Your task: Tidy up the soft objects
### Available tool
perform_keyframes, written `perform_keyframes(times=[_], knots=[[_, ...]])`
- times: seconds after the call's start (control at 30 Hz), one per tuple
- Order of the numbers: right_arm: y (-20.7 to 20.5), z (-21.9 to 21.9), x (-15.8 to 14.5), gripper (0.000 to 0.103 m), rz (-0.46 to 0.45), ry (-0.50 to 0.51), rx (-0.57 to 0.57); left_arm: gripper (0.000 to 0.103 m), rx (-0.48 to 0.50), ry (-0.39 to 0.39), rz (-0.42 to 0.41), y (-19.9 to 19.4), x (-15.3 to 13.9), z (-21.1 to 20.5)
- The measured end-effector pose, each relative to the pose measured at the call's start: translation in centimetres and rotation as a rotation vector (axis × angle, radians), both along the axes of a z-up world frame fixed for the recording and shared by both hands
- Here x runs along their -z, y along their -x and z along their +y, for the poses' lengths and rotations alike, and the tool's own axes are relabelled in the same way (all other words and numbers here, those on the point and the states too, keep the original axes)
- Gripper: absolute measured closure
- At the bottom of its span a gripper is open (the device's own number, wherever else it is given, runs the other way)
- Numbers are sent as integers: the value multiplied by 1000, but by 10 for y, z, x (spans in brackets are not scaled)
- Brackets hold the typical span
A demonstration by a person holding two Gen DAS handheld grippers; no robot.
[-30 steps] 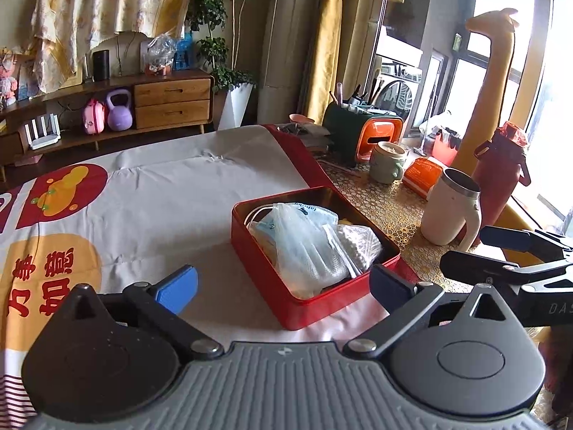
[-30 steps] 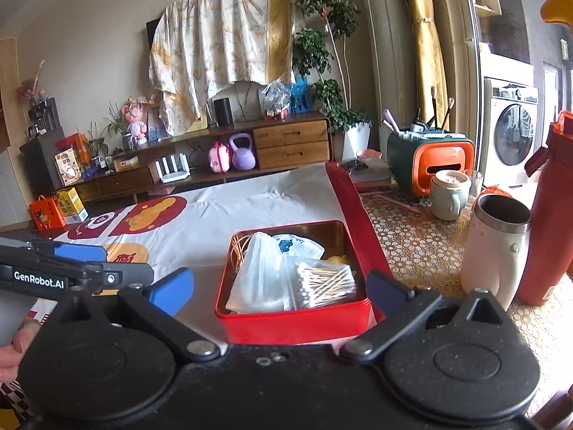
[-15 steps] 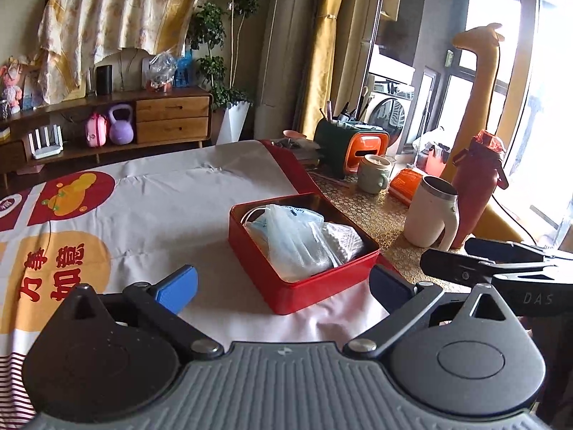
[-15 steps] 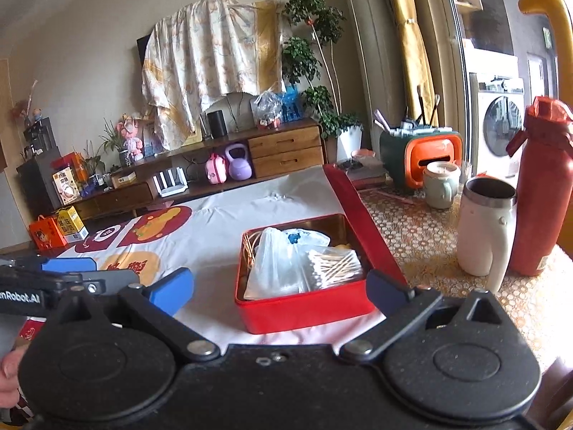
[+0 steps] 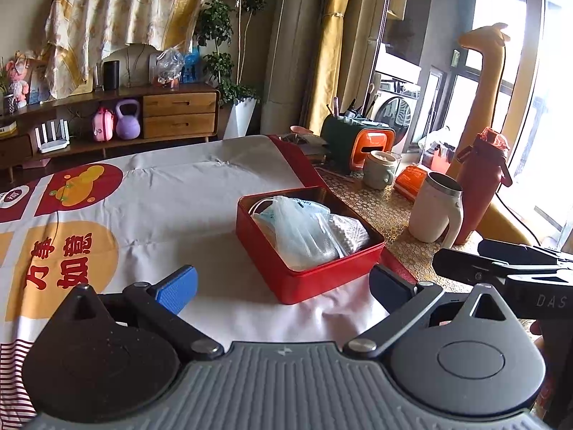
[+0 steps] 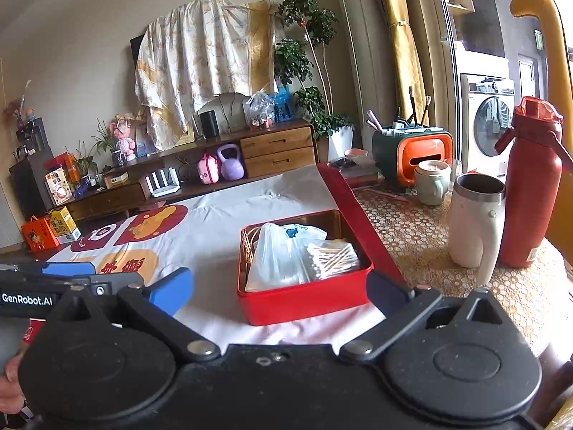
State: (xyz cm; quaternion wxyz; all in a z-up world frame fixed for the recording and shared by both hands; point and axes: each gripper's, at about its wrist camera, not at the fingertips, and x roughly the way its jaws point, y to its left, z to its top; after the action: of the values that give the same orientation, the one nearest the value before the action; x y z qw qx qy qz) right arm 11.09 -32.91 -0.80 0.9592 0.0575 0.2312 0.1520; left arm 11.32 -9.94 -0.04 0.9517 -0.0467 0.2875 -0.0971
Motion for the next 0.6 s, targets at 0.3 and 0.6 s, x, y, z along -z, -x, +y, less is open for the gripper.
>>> perform_keyframes(times=[0.3,0.6], knots=[[0,1,0,0,0,1,1,0,0,10,-4,2,-2,1],[3,4,-4,0,-7,3,-7,0,5,5,-16,6,-5,1]])
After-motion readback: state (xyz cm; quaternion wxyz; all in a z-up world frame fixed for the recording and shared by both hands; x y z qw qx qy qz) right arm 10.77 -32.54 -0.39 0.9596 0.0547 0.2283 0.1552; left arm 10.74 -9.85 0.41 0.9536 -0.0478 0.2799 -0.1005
